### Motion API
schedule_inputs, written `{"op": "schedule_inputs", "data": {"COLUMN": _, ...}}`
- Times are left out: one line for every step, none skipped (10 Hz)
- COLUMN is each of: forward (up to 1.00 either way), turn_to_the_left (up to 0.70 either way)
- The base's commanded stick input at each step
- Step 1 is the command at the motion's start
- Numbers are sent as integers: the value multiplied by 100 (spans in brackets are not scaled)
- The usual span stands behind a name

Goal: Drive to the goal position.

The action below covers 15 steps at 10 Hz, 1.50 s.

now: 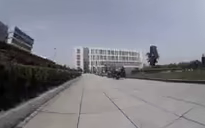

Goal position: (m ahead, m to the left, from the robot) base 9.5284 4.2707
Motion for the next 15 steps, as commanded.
{"op": "schedule_inputs", "data": {"forward": 85, "turn_to_the_left": 0}}
{"op": "schedule_inputs", "data": {"forward": 85, "turn_to_the_left": 0}}
{"op": "schedule_inputs", "data": {"forward": 85, "turn_to_the_left": 0}}
{"op": "schedule_inputs", "data": {"forward": 85, "turn_to_the_left": 0}}
{"op": "schedule_inputs", "data": {"forward": 85, "turn_to_the_left": 0}}
{"op": "schedule_inputs", "data": {"forward": 85, "turn_to_the_left": 10}}
{"op": "schedule_inputs", "data": {"forward": 85, "turn_to_the_left": 32}}
{"op": "schedule_inputs", "data": {"forward": 85, "turn_to_the_left": 34}}
{"op": "schedule_inputs", "data": {"forward": 85, "turn_to_the_left": 34}}
{"op": "schedule_inputs", "data": {"forward": 85, "turn_to_the_left": 34}}
{"op": "schedule_inputs", "data": {"forward": 85, "turn_to_the_left": 34}}
{"op": "schedule_inputs", "data": {"forward": 85, "turn_to_the_left": 34}}
{"op": "schedule_inputs", "data": {"forward": 85, "turn_to_the_left": 30}}
{"op": "schedule_inputs", "data": {"forward": 85, "turn_to_the_left": 22}}
{"op": "schedule_inputs", "data": {"forward": 85, "turn_to_the_left": 14}}
